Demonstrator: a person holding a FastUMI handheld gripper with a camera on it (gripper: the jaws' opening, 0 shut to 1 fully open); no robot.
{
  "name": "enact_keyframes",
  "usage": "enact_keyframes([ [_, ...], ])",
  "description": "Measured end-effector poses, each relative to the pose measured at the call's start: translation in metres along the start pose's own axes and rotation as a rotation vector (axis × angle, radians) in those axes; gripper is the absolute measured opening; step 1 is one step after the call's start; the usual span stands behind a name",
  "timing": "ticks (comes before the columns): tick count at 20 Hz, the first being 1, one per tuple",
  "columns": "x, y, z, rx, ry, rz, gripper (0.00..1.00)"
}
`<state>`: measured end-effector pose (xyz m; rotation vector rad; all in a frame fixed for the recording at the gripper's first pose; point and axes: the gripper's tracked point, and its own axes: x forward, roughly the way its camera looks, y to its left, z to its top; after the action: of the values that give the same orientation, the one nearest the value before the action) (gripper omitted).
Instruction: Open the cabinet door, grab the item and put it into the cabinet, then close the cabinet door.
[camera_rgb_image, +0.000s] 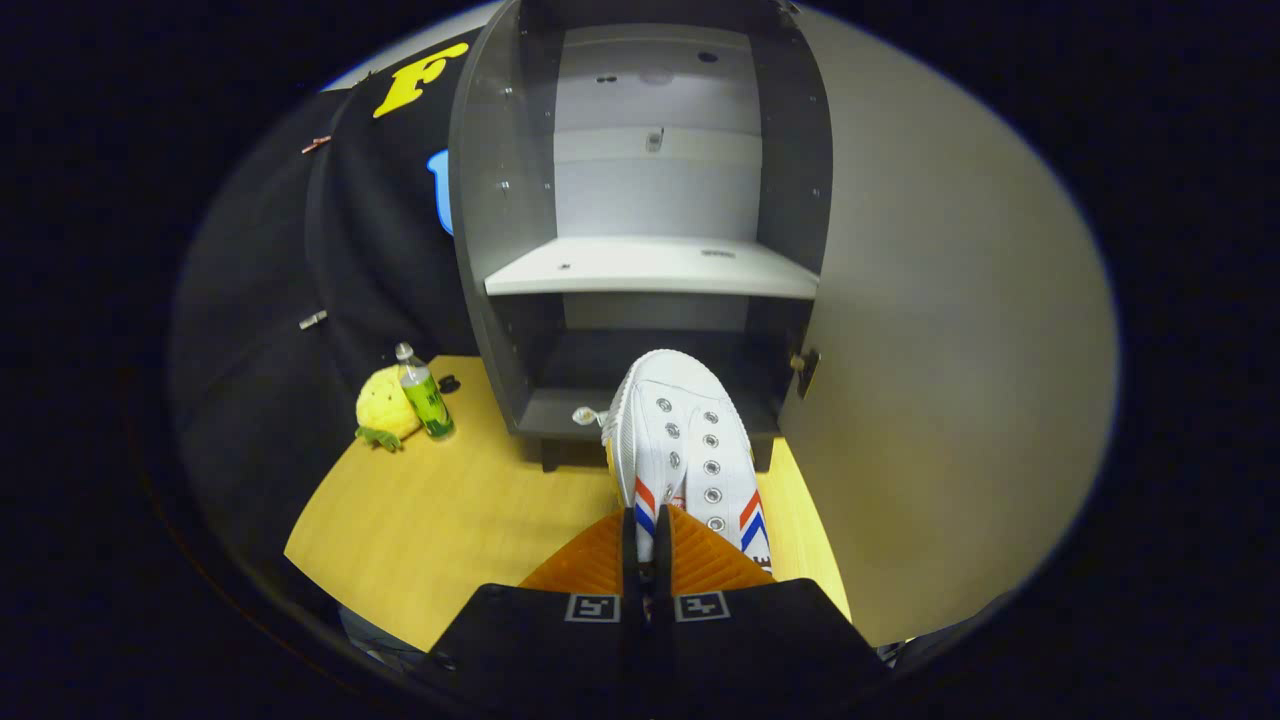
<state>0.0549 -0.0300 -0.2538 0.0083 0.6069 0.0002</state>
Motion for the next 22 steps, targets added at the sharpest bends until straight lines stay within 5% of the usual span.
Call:
enact_keyframes([
  [14,0.076,0.018,0.245,-0.050,-0.297,0.000,0.05],
  [22,0.189,0.013,0.289,-0.077,-0.293,-0.044,0.05],
])
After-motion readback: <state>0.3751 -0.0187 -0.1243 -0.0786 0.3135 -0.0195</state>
